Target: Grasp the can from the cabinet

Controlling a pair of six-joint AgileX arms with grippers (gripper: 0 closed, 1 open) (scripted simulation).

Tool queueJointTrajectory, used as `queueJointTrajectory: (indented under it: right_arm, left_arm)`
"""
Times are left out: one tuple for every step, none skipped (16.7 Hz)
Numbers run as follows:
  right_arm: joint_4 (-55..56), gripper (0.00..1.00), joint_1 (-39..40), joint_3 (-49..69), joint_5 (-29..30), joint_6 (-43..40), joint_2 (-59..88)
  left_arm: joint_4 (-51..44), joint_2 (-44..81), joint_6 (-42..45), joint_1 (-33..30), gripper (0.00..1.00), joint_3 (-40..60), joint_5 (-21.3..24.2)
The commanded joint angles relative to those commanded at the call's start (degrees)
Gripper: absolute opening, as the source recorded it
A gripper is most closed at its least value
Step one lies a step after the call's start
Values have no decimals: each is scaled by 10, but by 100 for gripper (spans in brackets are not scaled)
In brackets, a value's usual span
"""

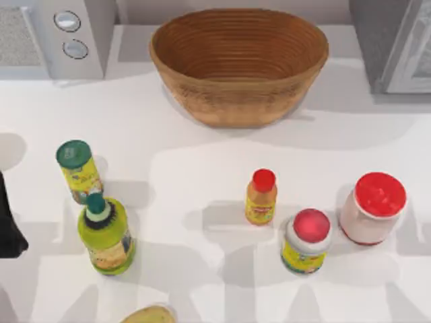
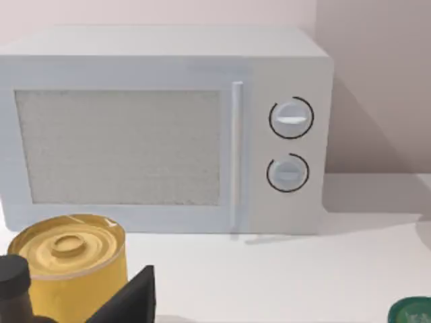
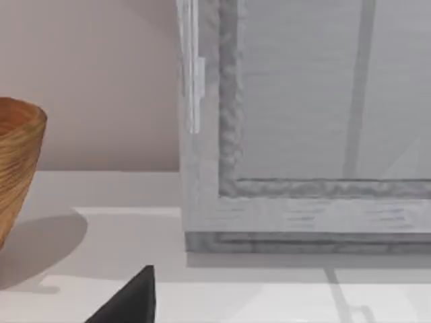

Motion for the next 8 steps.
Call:
queueJointTrajectory:
  right_arm:
    - [0, 100, 0, 0, 0, 0, 0]
    - [0, 100, 0, 0, 0, 0, 0]
    - [-1, 100, 1, 6, 1, 0, 5]
    - [-4, 100, 3, 18, 2, 0, 15]
    - [-8, 100, 5, 36, 4, 1, 31]
    - [-14, 100, 8, 61, 7, 1, 51]
    - [-21, 100, 12, 91, 11, 1, 75]
    - [-30, 100, 16, 126, 15, 2, 103]
  left_arm:
    - [0, 0, 0, 0, 100, 0, 0]
    - [0, 0, 0, 0, 100, 0, 0]
    - [0, 0, 0, 0, 100, 0, 0]
    - [0, 0, 0, 0, 100, 0, 0]
    - [0, 0, 0, 0, 100, 0, 0]
    - [0, 0, 0, 0, 100, 0, 0]
    - [0, 0, 0, 0, 100, 0, 0]
    - [0, 0, 0, 0, 100, 0, 0]
